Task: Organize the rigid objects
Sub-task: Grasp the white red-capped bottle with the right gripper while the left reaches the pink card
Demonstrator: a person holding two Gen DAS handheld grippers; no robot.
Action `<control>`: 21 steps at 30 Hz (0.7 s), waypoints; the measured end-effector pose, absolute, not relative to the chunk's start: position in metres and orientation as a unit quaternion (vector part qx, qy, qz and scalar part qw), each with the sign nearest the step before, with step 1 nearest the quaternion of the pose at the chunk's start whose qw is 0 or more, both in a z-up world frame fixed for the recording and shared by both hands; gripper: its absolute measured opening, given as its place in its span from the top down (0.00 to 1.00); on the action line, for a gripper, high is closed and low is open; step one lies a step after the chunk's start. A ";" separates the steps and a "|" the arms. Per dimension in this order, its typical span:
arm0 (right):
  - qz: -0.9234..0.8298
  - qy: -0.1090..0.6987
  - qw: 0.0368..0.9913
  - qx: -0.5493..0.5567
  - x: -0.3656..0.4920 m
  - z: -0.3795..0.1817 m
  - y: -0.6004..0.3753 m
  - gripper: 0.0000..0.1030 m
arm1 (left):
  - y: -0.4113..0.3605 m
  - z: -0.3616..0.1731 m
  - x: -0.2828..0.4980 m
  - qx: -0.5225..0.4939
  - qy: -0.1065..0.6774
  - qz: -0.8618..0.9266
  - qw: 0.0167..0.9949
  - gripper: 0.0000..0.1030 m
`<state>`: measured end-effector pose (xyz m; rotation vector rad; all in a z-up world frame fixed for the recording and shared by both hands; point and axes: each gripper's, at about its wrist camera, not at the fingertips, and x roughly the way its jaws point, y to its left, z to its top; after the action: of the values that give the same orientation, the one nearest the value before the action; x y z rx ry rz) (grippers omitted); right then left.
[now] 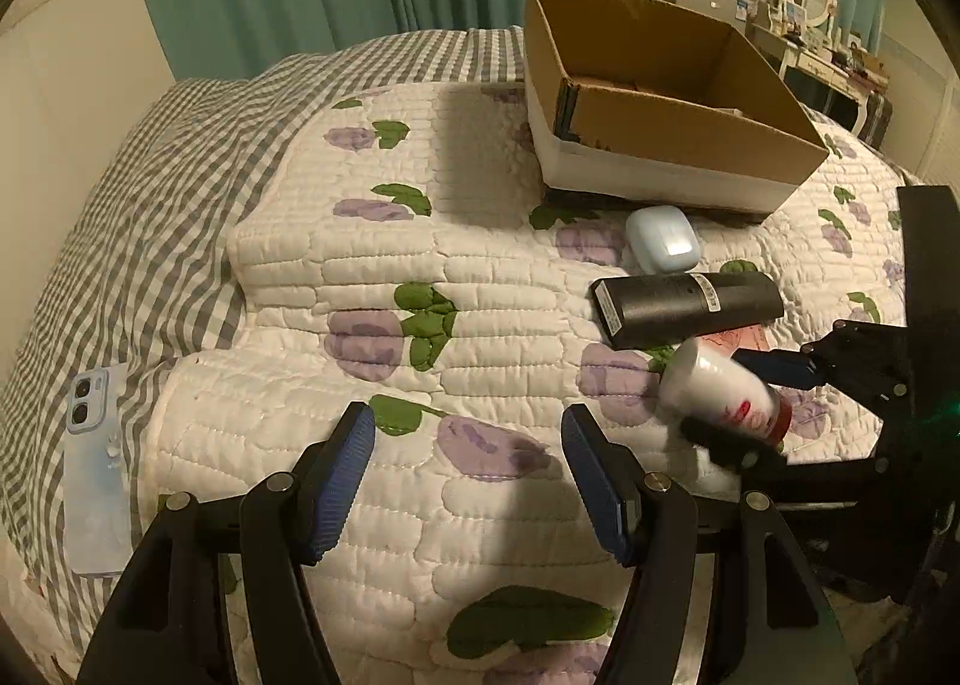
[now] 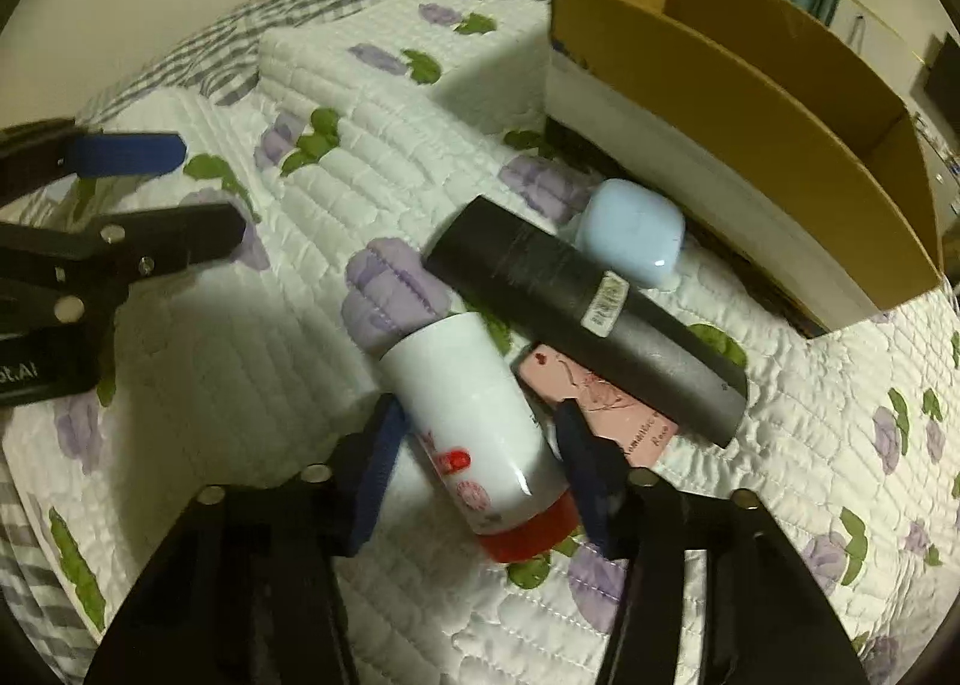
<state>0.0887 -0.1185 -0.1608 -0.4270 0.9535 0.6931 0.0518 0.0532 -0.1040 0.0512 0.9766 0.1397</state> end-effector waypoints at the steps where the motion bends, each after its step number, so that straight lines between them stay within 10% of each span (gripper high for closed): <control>1: 0.320 0.445 0.813 -0.195 0.089 -0.160 -0.121 0.59 | 0.052 -0.104 0.052 0.026 0.469 0.067 0.880 0.34; 21: 0.206 0.416 0.878 -0.112 0.130 -0.105 -0.245 0.62 | -0.048 -0.129 0.097 0.030 0.512 -0.031 0.858 0.34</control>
<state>0.1295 -0.2450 -0.1047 -0.2340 0.8679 0.4302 0.0970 -0.0477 -0.1288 0.0622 1.0754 -0.0650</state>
